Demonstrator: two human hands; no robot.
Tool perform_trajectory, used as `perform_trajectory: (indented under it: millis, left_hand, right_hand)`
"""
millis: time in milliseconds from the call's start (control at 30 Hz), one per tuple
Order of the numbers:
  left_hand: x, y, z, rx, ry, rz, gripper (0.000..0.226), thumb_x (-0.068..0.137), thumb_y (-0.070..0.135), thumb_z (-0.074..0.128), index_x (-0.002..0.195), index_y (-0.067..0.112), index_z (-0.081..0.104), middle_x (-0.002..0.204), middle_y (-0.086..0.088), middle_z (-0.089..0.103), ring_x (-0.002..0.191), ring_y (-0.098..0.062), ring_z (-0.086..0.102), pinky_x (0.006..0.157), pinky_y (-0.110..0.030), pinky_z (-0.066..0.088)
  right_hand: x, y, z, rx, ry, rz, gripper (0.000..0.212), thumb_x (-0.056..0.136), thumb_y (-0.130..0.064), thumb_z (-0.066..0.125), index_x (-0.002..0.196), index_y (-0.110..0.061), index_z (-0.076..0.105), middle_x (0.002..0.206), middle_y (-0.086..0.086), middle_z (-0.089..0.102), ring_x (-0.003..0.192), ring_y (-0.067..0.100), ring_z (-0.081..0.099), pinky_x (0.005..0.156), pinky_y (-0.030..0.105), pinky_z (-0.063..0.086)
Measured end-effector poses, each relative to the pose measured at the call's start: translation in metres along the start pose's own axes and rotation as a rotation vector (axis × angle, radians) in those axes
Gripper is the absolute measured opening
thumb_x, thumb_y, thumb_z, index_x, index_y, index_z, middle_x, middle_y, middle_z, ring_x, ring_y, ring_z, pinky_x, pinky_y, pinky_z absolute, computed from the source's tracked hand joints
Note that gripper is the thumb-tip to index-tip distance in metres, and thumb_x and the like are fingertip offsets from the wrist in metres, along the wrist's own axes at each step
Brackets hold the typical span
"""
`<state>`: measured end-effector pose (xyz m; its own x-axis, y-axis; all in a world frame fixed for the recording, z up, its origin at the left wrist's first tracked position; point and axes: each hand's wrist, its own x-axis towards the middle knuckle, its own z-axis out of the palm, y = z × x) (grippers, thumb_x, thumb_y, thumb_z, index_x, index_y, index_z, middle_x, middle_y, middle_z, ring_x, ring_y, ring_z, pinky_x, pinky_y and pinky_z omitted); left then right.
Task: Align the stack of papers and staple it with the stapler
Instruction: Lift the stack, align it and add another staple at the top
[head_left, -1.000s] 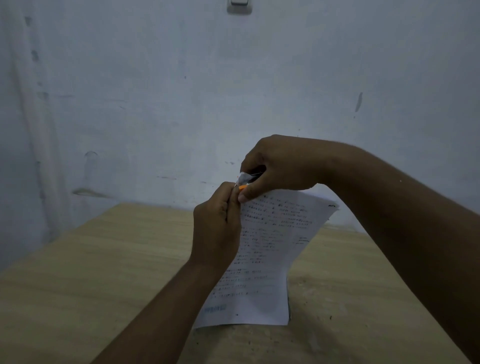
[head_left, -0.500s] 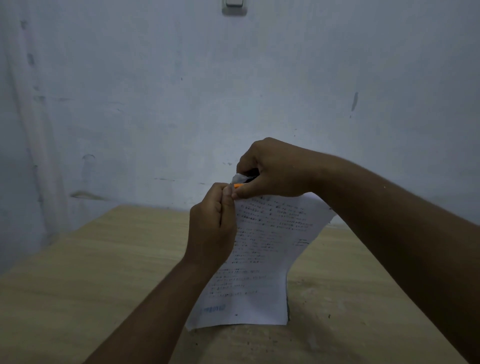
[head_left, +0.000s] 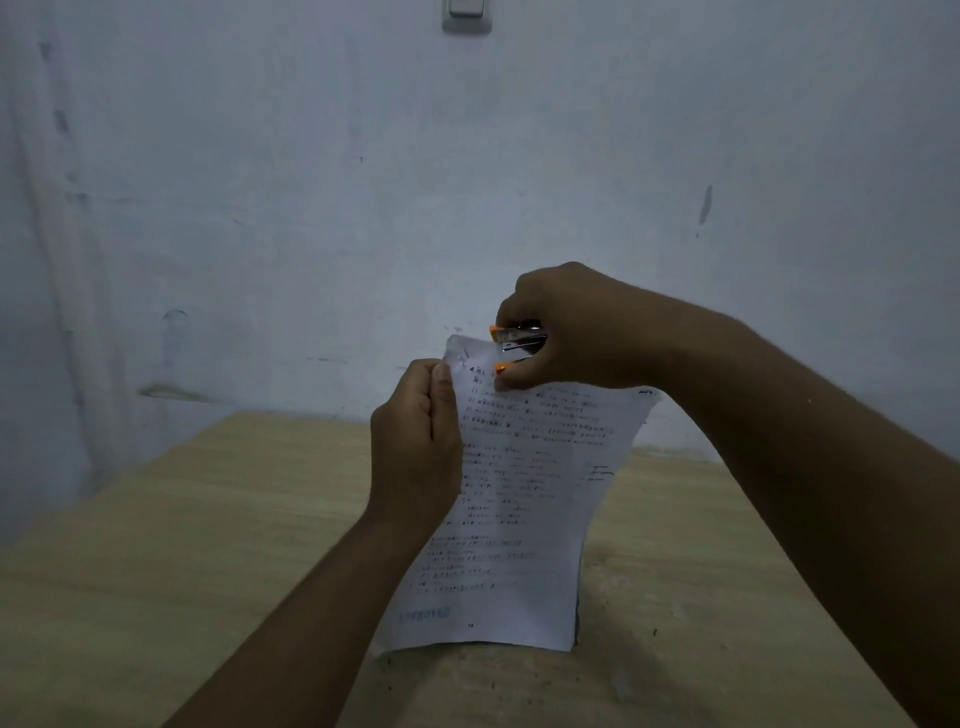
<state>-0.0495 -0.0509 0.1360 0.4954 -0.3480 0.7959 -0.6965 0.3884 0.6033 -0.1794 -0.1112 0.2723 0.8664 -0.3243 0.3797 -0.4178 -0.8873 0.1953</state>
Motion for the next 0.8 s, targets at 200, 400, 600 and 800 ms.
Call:
perform_trajectory:
  millis: [200, 400, 600, 800]
  left_hand:
    - [0.003, 0.004, 0.001, -0.047, 0.014, -0.003, 0.033, 0.104, 0.022, 0.038, 0.081, 0.006, 0.054, 0.065, -0.011, 0.054, 0.065, -0.028, 0.05, 0.049, -0.034, 0.04]
    - [-0.002, 0.006, 0.008, -0.055, 0.025, -0.002, 0.032, 0.105, 0.022, 0.037, 0.083, 0.005, 0.054, 0.067, -0.011, 0.055, 0.067, -0.027, 0.05, 0.052, -0.039, 0.043]
    - [-0.003, 0.002, 0.017, 0.016, 0.066, 0.037, 0.03, 0.105, 0.018, 0.036, 0.078, 0.009, 0.049, 0.06, 0.002, 0.043, 0.054, -0.005, 0.042, 0.048, -0.019, 0.032]
    - [-0.003, -0.007, 0.018, 0.072, 0.086, 0.054, 0.028, 0.105, 0.018, 0.035, 0.079, 0.013, 0.045, 0.059, 0.006, 0.037, 0.052, 0.003, 0.044, 0.047, -0.015, 0.03]
  right_hand:
    - [-0.017, 0.006, 0.011, 0.102, 0.231, 0.058, 0.038, 0.081, -0.053, 0.064, 0.092, -0.017, 0.066, 0.086, -0.001, 0.053, 0.074, 0.016, 0.052, 0.068, 0.037, 0.048]
    - [-0.04, 0.01, 0.026, 0.221, 0.488, 0.127, 0.043, 0.081, -0.046, 0.072, 0.111, -0.016, 0.069, 0.095, -0.004, 0.051, 0.077, 0.01, 0.053, 0.066, 0.021, 0.045]
    - [-0.065, 0.016, 0.044, 0.268, 0.624, 0.201, 0.046, 0.081, -0.041, 0.075, 0.113, -0.009, 0.069, 0.098, 0.002, 0.051, 0.08, 0.009, 0.054, 0.069, 0.021, 0.05]
    - [-0.098, 0.026, 0.063, 0.38, 0.795, 0.402, 0.039, 0.081, -0.035, 0.077, 0.11, -0.009, 0.069, 0.096, 0.0, 0.05, 0.078, 0.006, 0.054, 0.07, 0.011, 0.046]
